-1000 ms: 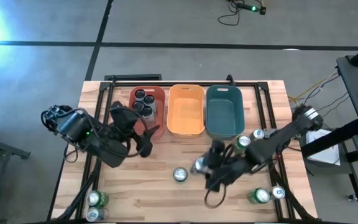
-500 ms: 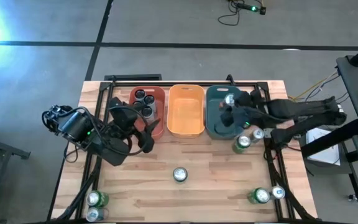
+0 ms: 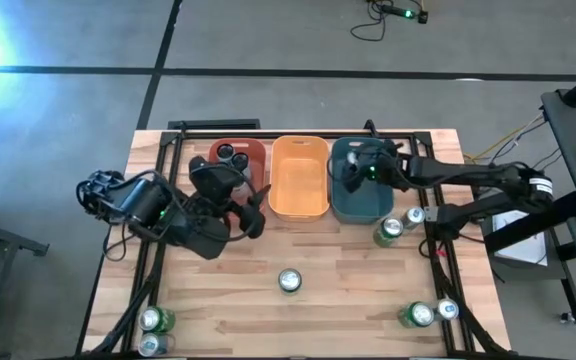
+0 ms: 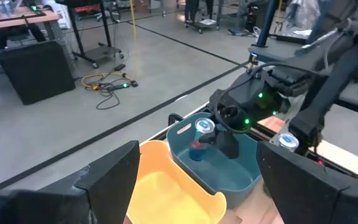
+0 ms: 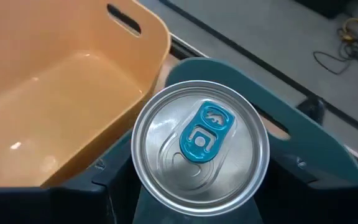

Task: Sort soda cans
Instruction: Put the blue soda can into the blue bin

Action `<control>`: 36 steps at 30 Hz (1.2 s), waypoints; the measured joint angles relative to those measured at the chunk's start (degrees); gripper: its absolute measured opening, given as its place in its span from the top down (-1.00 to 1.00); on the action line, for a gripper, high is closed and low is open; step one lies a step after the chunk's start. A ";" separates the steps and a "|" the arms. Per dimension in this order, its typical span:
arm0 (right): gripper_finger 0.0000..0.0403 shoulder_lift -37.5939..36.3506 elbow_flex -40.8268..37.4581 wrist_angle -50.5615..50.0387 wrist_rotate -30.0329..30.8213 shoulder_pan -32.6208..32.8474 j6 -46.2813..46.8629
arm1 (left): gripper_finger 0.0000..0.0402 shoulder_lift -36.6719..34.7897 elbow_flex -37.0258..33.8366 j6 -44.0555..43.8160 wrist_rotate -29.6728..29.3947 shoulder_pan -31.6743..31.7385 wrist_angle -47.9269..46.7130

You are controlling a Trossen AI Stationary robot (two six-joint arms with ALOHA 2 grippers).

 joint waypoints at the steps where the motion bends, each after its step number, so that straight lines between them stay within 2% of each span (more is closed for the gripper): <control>1: -0.17 0.69 -0.09 1.23 -1.16 -0.77 -1.28 | -0.53 0.13 0.00 -0.04 0.01 0.46 0.18; 5: -0.19 3.46 -0.23 3.14 -5.09 -3.89 -3.88 | -0.53 0.37 0.00 -0.35 0.04 2.35 0.58; 9: -0.21 6.09 -0.74 4.85 -5.74 -5.77 -6.30 | -0.53 0.37 0.00 -0.39 0.02 3.64 1.08; 13: -0.18 8.54 -1.01 9.37 -9.27 -7.19 -8.88 | -0.53 0.37 0.00 -0.22 0.02 4.51 1.24; 25: -0.25 11.10 -0.99 11.65 -10.08 -9.21 -9.19 | -0.53 0.37 0.00 0.25 0.04 4.95 1.23; 36: -0.60 9.09 -0.62 5.79 -10.22 -10.19 -10.32 | -0.53 0.37 0.00 0.71 0.01 5.30 1.17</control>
